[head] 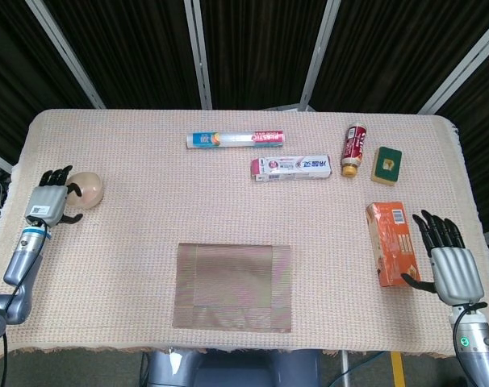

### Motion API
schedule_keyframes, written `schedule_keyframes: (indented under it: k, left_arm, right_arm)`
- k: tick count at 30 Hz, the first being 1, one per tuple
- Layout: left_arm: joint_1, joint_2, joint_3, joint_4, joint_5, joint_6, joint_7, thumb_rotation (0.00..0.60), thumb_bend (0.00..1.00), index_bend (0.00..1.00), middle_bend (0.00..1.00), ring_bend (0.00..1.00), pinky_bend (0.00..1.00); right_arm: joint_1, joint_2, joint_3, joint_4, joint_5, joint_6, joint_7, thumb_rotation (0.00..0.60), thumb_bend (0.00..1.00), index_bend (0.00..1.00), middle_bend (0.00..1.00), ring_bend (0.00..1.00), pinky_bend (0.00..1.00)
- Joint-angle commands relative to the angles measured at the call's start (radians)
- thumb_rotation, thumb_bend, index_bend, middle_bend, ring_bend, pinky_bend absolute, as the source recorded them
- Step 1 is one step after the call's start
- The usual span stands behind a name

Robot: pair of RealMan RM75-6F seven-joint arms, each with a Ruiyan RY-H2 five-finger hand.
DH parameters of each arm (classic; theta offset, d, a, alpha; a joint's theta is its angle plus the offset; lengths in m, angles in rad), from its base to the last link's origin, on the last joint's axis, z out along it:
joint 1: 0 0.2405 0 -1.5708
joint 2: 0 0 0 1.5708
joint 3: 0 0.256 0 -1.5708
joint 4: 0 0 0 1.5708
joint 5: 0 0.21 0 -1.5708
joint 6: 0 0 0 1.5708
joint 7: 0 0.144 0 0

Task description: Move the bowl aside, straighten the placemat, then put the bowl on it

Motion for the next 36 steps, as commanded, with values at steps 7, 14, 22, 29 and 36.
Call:
schedule_keyframes:
  k: [7,14,22,29,36]
  left_arm:
    - [0.015,0.101,0.012,-0.209,0.107,0.183,-0.078,0.6,0.0,0.17,0.0,0.0,0.0]
    - [0.01,0.206,0.077,-0.533,0.277,0.316,-0.038,0.6,0.07,0.33,0.0,0.0,0.0]
    - [-0.007,0.199,0.172,-0.745,0.4,0.286,0.102,0.6,0.28,0.43,0.0,0.0,0.0]
    - [-0.009,0.127,0.233,-0.746,0.457,0.247,0.182,0.6,0.28,0.47,0.0,0.0,0.0]
    - [-0.008,0.071,0.283,-0.677,0.536,0.276,0.193,0.6,0.28,0.48,0.0,0.0,0.0]
  right_arm:
    - [-0.002,0.001,-0.001,-0.004,-0.004,0.003,-0.003,0.6,0.0,0.0,0.0,0.0,0.0]
    - [-0.006,0.006,0.0,-0.008,-0.006,0.008,0.002,0.6,0.0,0.0,0.0,0.0,0.0]
    - [-0.011,0.013,0.002,-0.003,0.001,0.01,0.01,0.6,0.0,0.0,0.0,0.0,0.0]
    - [-0.018,0.019,0.004,0.007,0.012,0.012,0.031,0.6,0.0,0.0,0.0,0.0,0.0]
    - [-0.026,0.026,0.004,0.012,0.018,0.014,0.047,0.6,0.0,0.0,0.0,0.0,0.0]
